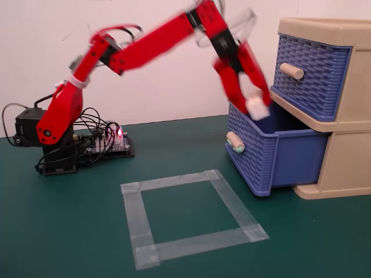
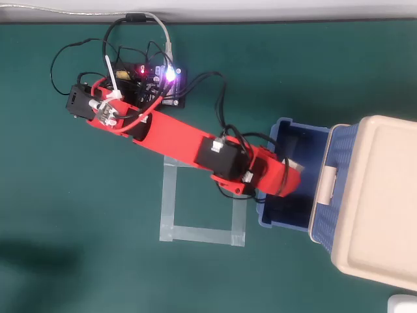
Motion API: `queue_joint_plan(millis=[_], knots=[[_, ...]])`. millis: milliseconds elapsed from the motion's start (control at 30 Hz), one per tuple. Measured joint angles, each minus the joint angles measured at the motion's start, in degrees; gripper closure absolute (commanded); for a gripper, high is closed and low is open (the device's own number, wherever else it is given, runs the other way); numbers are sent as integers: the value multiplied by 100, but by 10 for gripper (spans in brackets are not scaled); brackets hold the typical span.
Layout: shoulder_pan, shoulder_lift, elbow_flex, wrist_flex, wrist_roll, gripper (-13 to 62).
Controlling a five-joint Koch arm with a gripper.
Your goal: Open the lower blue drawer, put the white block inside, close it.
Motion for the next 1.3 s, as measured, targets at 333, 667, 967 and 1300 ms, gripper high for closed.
queue_joint_plan(millis=[333,667,967,1300], knots=[[9,-44,-703,44,-281,149],[79,1898,-853,1600,-536,154],[659,1626,1854,1521,-4377,157],[290,-536,879,-984,-3586,154]])
